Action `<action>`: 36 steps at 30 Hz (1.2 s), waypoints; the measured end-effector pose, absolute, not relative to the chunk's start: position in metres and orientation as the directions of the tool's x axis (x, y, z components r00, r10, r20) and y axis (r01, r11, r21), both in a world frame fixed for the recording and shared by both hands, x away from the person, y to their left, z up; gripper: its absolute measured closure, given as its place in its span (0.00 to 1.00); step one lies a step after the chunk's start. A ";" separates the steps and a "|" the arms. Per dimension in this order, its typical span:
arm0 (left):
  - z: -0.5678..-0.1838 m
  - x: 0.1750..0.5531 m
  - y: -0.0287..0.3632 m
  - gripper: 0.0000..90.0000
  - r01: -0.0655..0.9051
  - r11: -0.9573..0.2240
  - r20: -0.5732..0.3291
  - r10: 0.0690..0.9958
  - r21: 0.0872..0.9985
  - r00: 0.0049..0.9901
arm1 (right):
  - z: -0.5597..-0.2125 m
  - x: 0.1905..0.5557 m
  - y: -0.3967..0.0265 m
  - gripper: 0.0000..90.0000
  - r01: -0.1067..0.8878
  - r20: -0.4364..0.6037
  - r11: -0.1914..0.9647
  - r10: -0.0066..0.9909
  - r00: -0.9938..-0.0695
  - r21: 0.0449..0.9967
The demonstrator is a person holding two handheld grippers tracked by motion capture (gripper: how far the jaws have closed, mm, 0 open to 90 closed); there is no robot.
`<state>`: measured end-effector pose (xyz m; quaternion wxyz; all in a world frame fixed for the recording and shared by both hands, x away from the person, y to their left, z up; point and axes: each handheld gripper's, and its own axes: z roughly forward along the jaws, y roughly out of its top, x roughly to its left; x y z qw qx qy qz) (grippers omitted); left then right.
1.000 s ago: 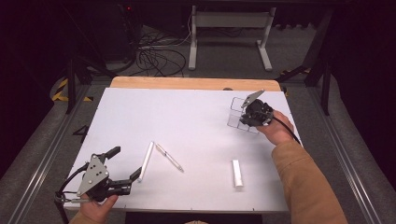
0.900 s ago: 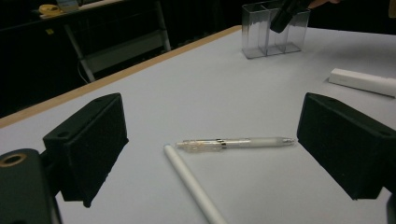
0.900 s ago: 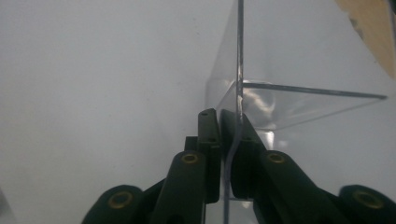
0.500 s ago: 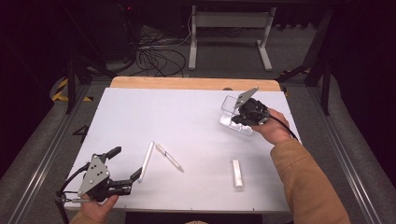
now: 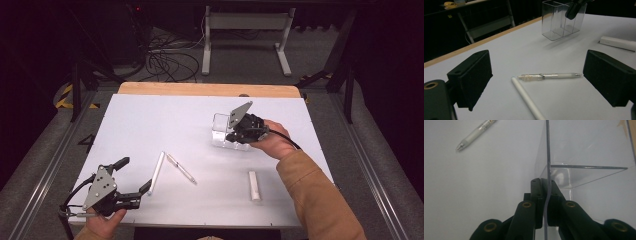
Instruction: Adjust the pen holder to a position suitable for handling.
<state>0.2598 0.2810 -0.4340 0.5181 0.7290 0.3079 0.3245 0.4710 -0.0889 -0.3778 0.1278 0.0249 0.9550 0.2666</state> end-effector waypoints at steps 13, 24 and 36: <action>-0.434 0.260 0.281 0.10 0.113 -0.274 0.154 0.784 0.955 0.601 | -0.390 0.457 -0.052 0.96 -0.084 -0.198 0.870 0.016 -0.980 0.486; -0.434 0.259 0.281 0.10 0.113 -0.275 0.154 0.783 0.955 0.603 | -0.397 0.453 -0.033 0.96 -0.108 -0.186 0.870 -0.020 -0.982 0.480; -0.435 0.259 0.281 0.10 0.112 -0.278 0.157 0.782 0.954 0.603 | -0.403 0.454 -0.030 0.94 -0.110 -0.180 0.875 -0.027 -0.983 0.471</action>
